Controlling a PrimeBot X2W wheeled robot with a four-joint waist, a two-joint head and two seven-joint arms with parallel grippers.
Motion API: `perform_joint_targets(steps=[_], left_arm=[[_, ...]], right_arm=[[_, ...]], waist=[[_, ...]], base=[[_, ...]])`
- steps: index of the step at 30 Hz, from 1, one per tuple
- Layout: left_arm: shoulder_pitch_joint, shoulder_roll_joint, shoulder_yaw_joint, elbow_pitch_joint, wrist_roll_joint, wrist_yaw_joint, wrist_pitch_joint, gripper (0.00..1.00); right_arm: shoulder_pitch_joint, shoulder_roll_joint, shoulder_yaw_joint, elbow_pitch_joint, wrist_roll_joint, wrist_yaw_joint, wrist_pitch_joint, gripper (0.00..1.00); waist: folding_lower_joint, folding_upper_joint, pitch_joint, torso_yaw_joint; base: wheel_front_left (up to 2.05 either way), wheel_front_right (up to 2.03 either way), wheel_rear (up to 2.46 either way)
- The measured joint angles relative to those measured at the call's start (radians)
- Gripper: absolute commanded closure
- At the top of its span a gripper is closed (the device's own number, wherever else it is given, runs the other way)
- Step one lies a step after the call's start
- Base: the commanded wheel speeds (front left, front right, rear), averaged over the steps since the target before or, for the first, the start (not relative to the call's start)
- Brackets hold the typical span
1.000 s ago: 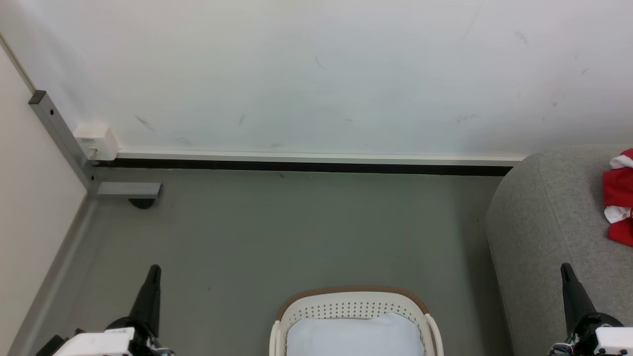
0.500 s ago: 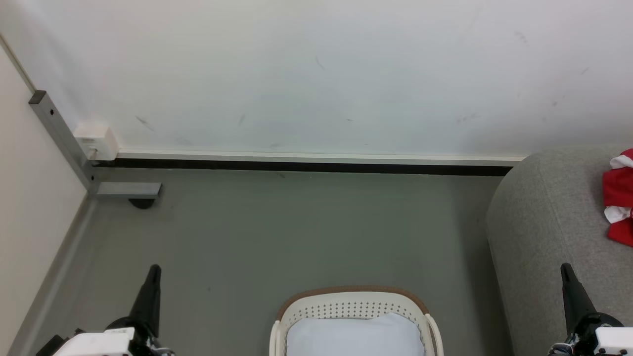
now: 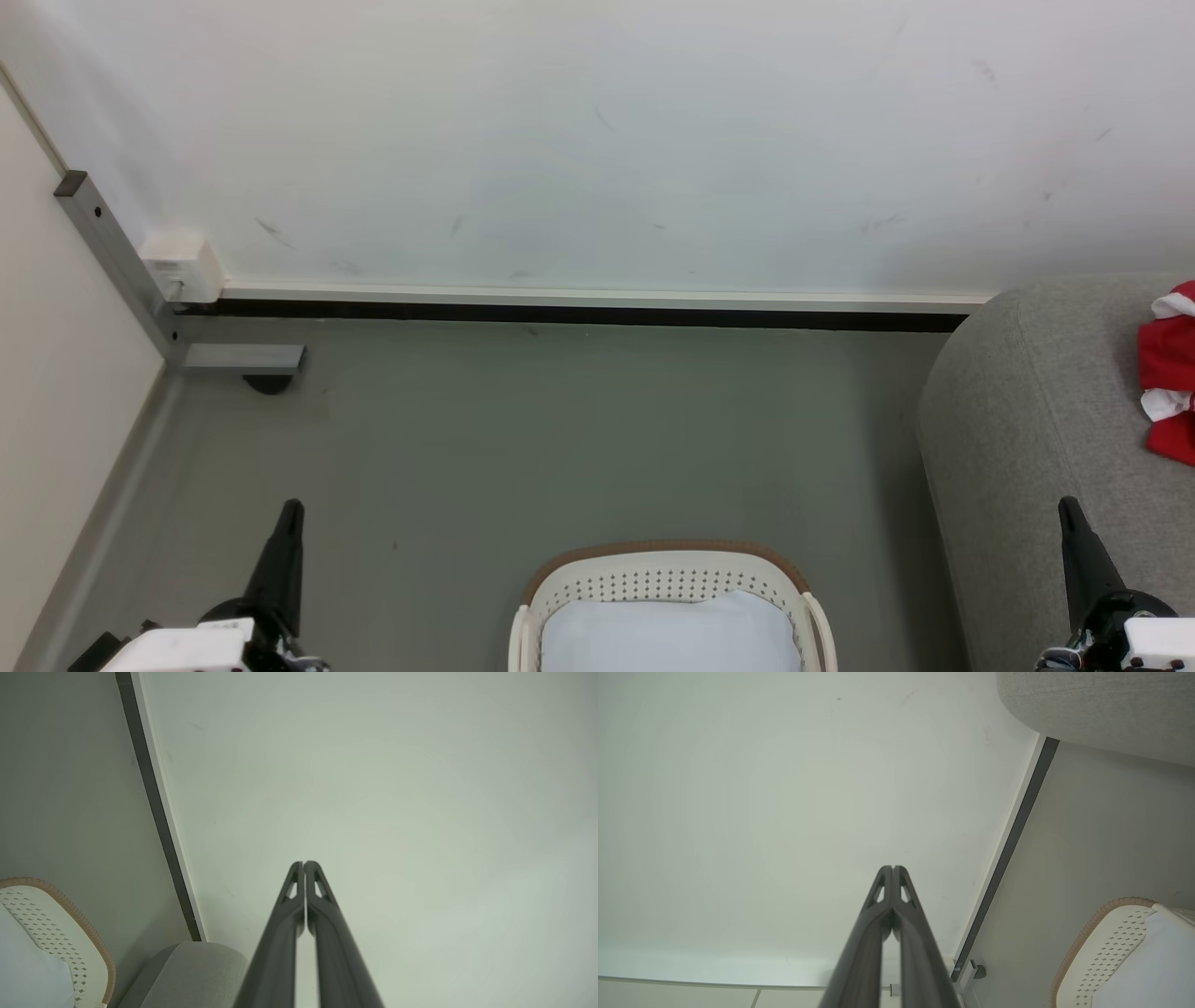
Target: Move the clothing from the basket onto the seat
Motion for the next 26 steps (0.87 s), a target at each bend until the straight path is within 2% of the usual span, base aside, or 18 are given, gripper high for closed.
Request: perform_joint_targets(steps=[26], left_arm=[[0.000,0.000,0.000,0.000,0.000,0.000,0.000,1.00]], right_arm=[[0.000,0.000,0.000,0.000,0.000,0.000,0.000,1.00]], waist=[[0.0000,0.0000,0.000,0.000]], base=[[0.00,0.00,0.00]])
